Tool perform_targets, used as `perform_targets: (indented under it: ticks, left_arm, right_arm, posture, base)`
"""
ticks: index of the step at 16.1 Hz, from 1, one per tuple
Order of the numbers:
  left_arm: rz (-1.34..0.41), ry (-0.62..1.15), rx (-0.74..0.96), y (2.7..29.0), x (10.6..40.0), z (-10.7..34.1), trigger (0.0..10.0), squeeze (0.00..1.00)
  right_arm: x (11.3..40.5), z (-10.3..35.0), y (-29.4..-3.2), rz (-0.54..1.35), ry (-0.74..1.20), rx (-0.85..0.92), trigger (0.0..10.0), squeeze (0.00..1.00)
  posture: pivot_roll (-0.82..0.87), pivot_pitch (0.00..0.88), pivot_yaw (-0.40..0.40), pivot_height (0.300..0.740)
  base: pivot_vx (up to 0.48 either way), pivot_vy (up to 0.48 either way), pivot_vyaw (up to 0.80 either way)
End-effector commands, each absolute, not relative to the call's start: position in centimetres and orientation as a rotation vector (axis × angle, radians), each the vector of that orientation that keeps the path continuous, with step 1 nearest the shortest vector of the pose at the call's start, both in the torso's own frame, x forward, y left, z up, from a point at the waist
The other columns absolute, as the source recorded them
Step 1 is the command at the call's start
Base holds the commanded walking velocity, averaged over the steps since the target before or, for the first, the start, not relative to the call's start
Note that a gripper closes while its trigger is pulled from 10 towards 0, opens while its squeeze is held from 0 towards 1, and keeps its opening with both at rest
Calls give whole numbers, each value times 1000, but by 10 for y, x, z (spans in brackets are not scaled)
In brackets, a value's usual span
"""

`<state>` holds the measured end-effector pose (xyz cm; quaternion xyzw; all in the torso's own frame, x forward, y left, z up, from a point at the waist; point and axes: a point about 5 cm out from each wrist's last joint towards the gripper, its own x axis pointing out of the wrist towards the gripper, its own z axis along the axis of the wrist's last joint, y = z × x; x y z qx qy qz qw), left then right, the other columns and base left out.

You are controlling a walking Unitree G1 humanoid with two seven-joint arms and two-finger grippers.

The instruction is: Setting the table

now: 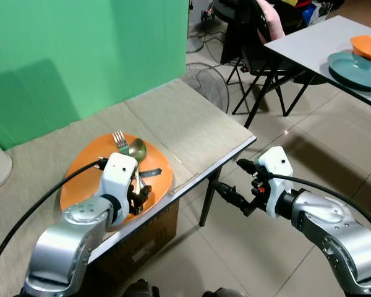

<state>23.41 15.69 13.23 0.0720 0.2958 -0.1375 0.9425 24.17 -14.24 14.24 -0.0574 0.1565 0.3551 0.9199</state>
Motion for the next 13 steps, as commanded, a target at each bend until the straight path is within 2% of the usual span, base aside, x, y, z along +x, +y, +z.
perform_targets:
  ticks: [1,9,13]
  left_arm:
    - [-265,610,139,159,231,133,0,0]
    - [-288,648,83,156,229,124,0,0]
    - [-285,710,113,157,226,112,0,0]
  right_arm:
    - [241,144,-143,746,312,-121,10000,0]
    - [239,143,-144,760,322,-139,10000,0]
    - [238,143,-145,765,325,-145,10000,0]
  posture:
    - [21,56,-31,740]
    - [10,54,-32,740]
    - [5,56,-31,740]
  base:
    - [0,0,0]
    - [0,0,0]
    - [0,0,0]
